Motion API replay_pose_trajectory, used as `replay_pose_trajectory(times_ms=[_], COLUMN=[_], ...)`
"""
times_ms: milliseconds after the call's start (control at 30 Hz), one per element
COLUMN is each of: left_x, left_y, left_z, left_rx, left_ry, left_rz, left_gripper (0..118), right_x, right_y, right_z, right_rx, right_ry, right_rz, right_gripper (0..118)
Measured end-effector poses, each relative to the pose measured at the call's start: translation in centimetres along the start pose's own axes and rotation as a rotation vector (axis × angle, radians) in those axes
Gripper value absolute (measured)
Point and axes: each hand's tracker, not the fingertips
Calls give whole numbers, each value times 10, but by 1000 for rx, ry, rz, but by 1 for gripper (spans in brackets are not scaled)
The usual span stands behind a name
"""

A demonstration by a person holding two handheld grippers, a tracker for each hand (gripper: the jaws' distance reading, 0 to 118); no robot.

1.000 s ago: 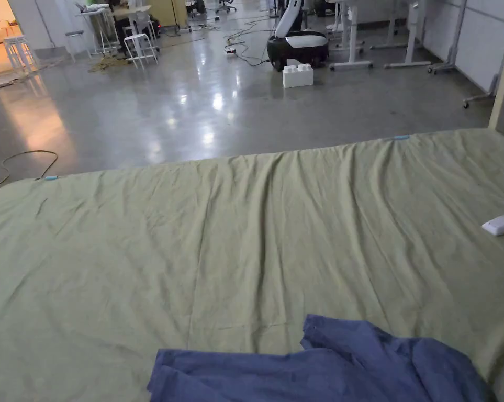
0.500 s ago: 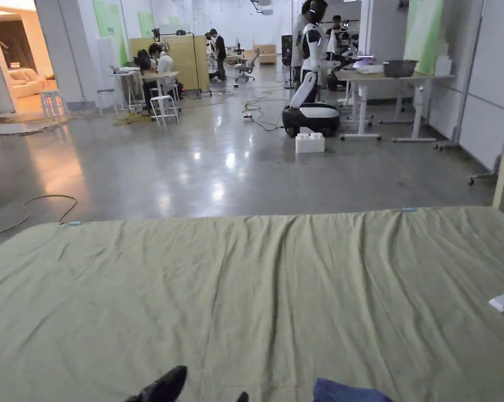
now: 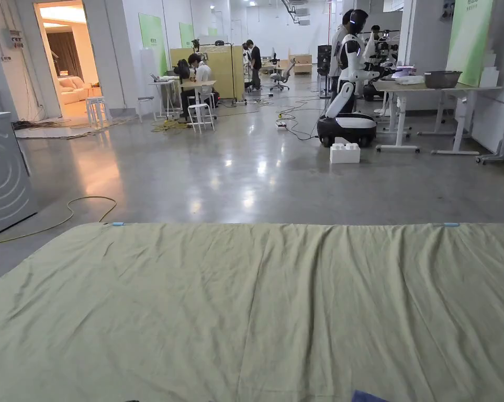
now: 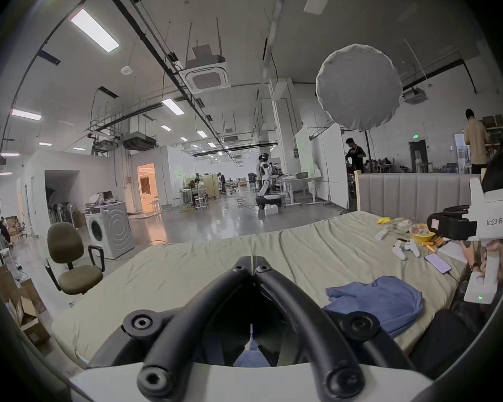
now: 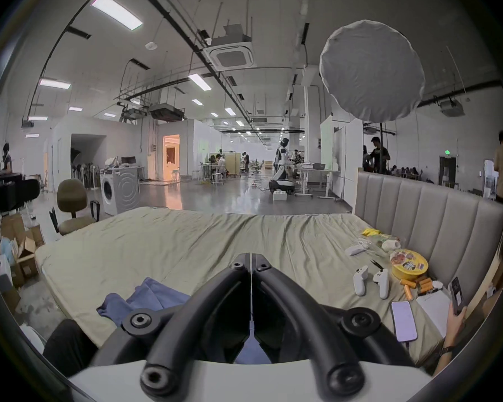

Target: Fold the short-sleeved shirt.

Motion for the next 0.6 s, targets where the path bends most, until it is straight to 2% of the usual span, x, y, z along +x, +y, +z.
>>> replay_pose_trajectory(times_ms=[67, 167, 200, 367, 500, 533, 567, 600], left_x=[-4, -2, -4, -10, -18, -20, -21, -24], left_y=[1, 4, 4, 0, -12, -17, -26, -36], left_z=[-4, -10, -14, -34, -74, -88, -107, -125], left_rx=[19, 22, 16, -51, -174, -224, -272, -309], left_ry=[-5, -3, -9, -67, -100, -125, -150, -148], left_rz=[29, 23, 21, 130, 202, 212, 226, 240], left_gripper=[0, 0, 0, 0, 0, 2, 10, 30], right_x=[5, 10, 9, 8, 9, 10, 13, 15], right_y=[-1, 0, 2, 1, -5, -7, -12, -16], right_z=[0, -1, 0, -1, -6, -7, -9, -10], right_rx=[-16, -35, -12, -22, -61, -68, -77, -88], right_ry=[-15, -20, -32, -39, -56, -58, -56, -51], right_rz=[-61, -78, -45, -17, 5, 5, -2, -9], right_gripper=[1, 1, 1, 0, 0, 0, 0, 0])
